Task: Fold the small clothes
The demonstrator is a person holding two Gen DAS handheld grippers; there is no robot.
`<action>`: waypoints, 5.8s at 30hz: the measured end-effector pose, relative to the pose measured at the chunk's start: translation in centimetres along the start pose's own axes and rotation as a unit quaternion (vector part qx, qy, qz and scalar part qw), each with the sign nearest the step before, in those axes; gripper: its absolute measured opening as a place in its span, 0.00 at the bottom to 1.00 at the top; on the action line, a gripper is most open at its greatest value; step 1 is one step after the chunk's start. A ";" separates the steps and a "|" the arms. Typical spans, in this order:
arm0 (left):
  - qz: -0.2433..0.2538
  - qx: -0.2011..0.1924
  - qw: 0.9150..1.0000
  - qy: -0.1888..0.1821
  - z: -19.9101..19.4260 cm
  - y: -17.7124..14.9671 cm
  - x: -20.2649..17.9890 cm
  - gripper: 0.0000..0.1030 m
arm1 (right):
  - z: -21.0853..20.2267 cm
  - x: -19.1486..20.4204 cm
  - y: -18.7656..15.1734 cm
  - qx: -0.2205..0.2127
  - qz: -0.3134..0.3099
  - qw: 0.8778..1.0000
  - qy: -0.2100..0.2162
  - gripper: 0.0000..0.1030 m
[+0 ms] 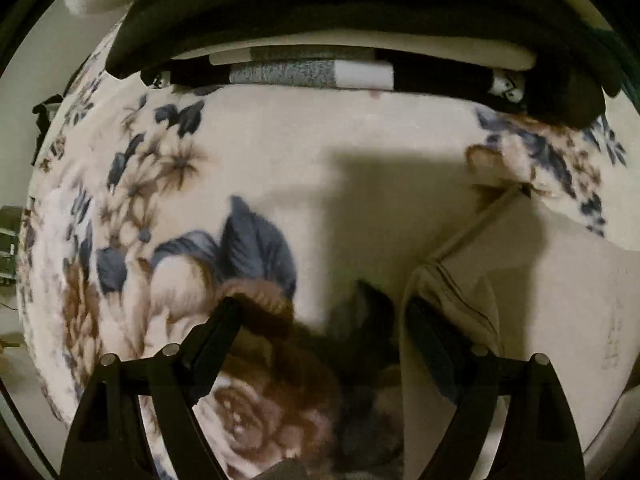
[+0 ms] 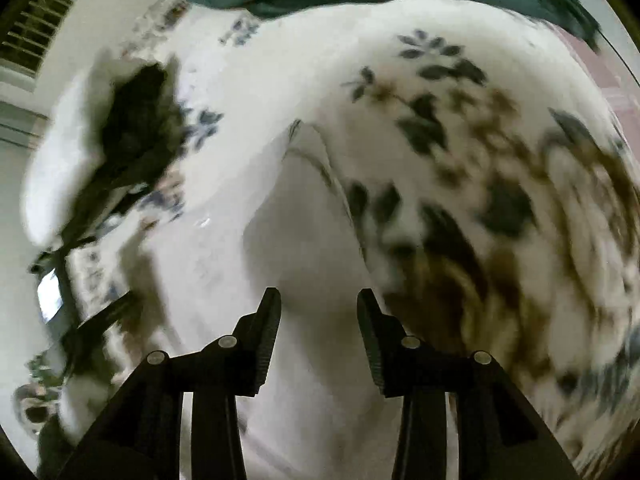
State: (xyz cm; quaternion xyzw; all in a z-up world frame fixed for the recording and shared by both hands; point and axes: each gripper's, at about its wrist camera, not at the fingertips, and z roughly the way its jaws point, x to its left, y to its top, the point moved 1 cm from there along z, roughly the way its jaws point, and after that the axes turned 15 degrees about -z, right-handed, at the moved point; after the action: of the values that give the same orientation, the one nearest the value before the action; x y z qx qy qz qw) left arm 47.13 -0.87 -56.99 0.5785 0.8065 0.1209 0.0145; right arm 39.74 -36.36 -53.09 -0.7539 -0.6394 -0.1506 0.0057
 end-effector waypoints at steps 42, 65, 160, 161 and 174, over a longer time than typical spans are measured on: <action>-0.048 0.182 0.971 -0.148 -10.1 -36.3 13.8 0.03 | -4.3 -9.9 -39.0 0.138 0.138 0.973 0.127 0.06; -0.199 0.149 0.917 -0.312 -9.3 -12.9 11.1 0.05 | -8.7 -9.0 -15.8 -0.001 0.136 0.976 0.170 0.12; -0.085 0.113 0.934 -0.328 -9.1 -15.2 3.3 0.45 | -5.8 -5.9 -17.7 -0.043 0.131 0.946 0.292 0.54; -0.083 0.121 0.937 -0.317 -7.5 -15.0 2.9 0.45 | -4.0 -6.5 -17.7 -0.036 0.156 0.941 0.297 0.54; -0.121 0.150 0.930 -0.313 -8.7 -17.9 11.0 0.46 | -7.5 -11.1 -20.0 -0.008 0.147 0.976 0.158 0.53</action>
State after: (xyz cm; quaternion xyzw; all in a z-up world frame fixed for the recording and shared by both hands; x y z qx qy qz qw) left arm 25.41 2.52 -51.03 0.4800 0.8340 -0.1916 0.1933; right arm 17.23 -44.89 -52.18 -0.8062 -0.5117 -0.2706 0.1224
